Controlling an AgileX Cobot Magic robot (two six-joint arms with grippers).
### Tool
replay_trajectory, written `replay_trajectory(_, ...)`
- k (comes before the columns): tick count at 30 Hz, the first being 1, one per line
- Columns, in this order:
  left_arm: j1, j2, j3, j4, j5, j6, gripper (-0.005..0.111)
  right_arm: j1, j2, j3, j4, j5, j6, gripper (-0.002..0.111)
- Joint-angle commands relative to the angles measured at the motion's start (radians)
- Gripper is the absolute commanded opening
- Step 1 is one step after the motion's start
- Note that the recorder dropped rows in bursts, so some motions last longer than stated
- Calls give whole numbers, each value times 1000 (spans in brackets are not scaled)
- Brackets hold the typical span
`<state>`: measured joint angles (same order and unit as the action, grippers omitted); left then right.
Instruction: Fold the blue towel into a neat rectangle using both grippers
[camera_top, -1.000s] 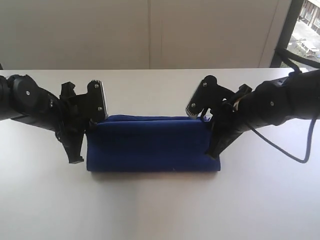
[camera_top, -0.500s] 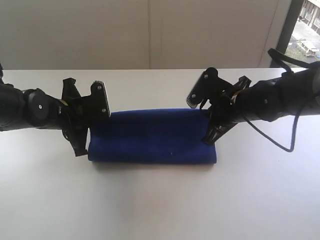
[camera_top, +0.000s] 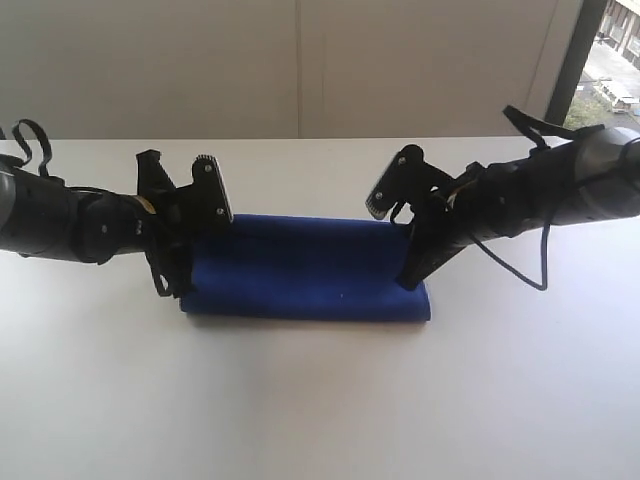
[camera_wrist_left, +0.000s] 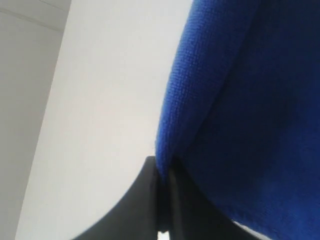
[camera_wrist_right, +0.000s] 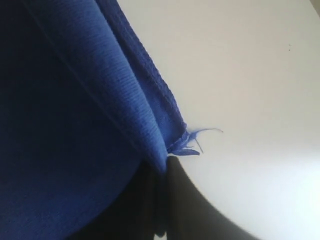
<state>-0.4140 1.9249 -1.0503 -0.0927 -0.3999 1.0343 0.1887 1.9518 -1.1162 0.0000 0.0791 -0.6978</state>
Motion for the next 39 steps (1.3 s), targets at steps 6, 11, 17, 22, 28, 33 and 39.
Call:
replay_trajectory(6, 4, 70, -10, -2, 1, -19, 0, -33, 78, -30, 0, -23, 30, 0)
replay_trajectory(11, 4, 78, -10, -2, 5, -40, 10, -33, 111, -30, 0, -68, 30, 0)
replay_trajectory(17, 4, 80, -10, -7, -21, -56, 57, -33, 134, -30, 0, -79, 30, 26)
replay_trajectory(22, 4, 80, -10, -12, -131, -74, 69, -33, 113, -30, 0, -89, 30, 49)
replay_trajectory(28, 4, 76, -10, -12, -179, -70, 69, -41, 80, -34, 0, -108, 30, 52)
replay_trajectory(33, 4, 76, -10, -12, -191, -70, 68, -79, 66, -56, 7, -95, 32, 52)
replay_trajectory(39, 4, 76, -10, -39, -268, -70, 68, -119, 66, -82, 7, -79, 51, 52)
